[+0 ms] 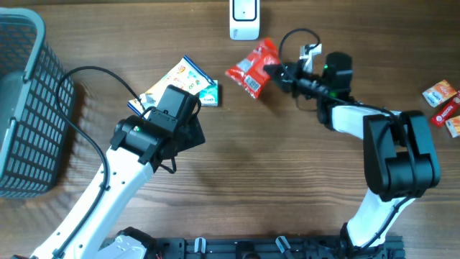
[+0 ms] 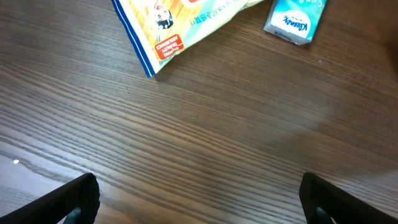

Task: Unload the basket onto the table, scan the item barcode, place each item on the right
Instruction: 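Lift the red bag up toward the white scanner, then hold the red bag in front of the scanner window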

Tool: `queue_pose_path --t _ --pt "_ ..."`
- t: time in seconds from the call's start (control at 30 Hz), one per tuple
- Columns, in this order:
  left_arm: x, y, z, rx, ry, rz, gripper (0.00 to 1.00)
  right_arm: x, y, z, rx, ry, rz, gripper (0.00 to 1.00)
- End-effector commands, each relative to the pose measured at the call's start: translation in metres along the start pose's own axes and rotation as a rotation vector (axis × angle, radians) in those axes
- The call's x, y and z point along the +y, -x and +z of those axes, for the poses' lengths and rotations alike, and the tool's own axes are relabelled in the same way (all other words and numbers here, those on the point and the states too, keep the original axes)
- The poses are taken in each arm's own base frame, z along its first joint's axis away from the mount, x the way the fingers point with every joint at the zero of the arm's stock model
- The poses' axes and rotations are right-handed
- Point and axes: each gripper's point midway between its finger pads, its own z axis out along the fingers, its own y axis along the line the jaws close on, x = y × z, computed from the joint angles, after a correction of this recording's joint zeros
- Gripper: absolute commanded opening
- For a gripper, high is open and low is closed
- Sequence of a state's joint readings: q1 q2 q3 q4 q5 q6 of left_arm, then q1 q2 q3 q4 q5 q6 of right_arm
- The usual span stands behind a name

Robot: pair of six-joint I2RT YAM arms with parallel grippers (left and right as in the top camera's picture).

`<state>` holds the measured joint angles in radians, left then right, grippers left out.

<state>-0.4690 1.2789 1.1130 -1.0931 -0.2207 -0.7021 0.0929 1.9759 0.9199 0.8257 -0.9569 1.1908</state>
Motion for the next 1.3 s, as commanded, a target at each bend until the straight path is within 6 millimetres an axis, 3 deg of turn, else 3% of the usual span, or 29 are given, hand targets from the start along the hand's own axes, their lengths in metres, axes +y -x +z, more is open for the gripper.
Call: queue_pose_path --t 0.0,0.17,0.23,0.97,1.27 --pt "-0.002 0.001 -0.001 0.005 -0.013 -0.022 1.00 0.046 -0.015 -0.014 0.160 0.163 0.038 0.04" --pt "-0.002 0.001 -0.001 0.005 -0.013 -0.022 1.00 0.113 -0.013 -0.039 0.120 0.374 -0.209 0.04" --pt "-0.002 0.001 -0.001 0.005 -0.013 -0.022 1.00 0.122 -0.011 -0.045 0.101 0.402 -0.218 0.04" --pt "-0.002 0.001 -0.001 0.005 -0.013 -0.026 1.00 0.123 -0.003 -0.050 0.076 0.400 -0.185 0.04" --pt "0.008 0.007 0.001 0.010 0.001 -0.116 1.00 0.114 0.011 -0.035 -0.023 0.360 -0.235 0.05"
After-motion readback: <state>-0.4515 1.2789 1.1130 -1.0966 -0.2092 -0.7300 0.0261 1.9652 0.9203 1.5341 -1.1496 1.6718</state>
